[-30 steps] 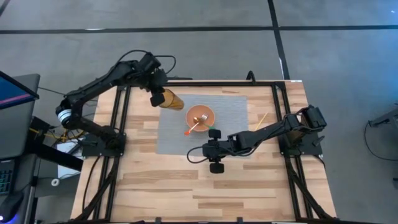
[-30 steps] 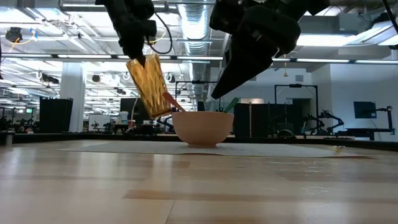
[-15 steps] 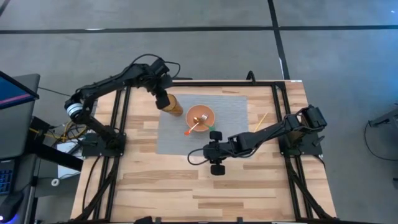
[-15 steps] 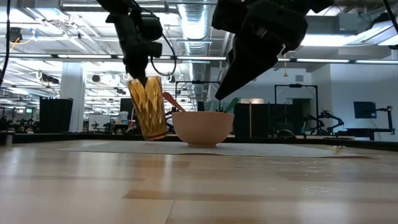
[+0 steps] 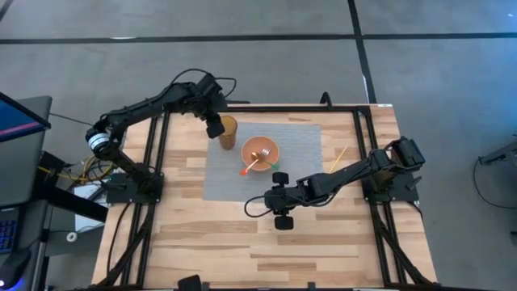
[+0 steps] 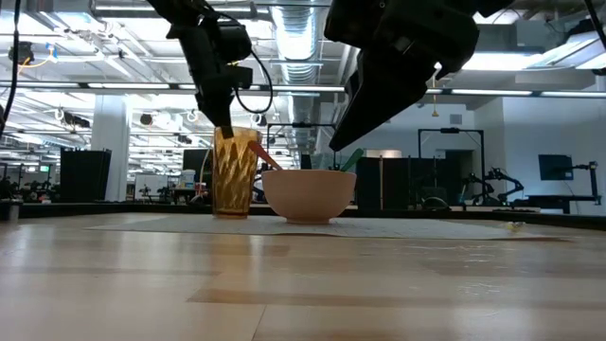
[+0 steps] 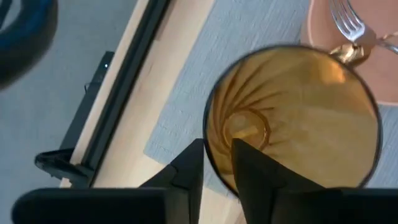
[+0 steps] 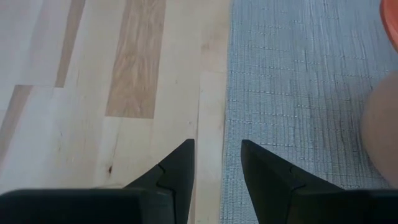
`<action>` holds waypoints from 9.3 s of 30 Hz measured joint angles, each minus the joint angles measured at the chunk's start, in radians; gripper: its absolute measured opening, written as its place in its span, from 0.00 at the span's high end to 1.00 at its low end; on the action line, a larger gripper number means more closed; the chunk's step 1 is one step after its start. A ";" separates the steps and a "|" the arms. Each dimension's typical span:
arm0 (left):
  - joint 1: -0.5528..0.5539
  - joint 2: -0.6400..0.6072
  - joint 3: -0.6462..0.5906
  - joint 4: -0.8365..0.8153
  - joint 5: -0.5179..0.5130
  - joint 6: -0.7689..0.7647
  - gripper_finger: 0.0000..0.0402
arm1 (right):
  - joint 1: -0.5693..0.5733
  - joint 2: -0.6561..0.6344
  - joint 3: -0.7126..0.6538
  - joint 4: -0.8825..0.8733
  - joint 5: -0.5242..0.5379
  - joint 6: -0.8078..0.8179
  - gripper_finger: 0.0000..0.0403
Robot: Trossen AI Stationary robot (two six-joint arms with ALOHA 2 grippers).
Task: Pick & Place Utensil
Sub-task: Put the brown cup on the top left of the orange bowl on the gray mat, then put the yellow straw into the brown cup on the gray mat, then return to Home Position
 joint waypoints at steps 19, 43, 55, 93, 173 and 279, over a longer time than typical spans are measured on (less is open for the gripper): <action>-0.191 -0.319 0.002 0.019 -0.096 -0.061 0.68 | 0.000 -0.012 0.002 -0.001 0.000 0.000 0.69; -0.616 -0.707 -0.711 0.686 0.057 -0.246 0.68 | 0.080 -0.448 -0.204 -0.779 -0.014 0.504 0.78; -0.616 -0.707 -0.715 0.735 0.056 -0.246 0.68 | 0.044 -0.454 -0.284 -0.566 -0.002 0.210 0.78; -0.616 -0.707 -0.715 0.735 0.057 -0.250 0.68 | -0.035 -0.053 -0.198 -0.638 -0.018 -0.073 0.68; -0.616 -0.979 -0.718 0.741 -0.037 -0.242 0.68 | -0.443 0.089 0.633 0.270 -0.119 -0.282 1.00; -0.616 -1.546 -1.117 1.032 -0.104 -0.270 0.68 | -0.517 -1.507 -0.651 0.118 -0.286 -0.178 0.76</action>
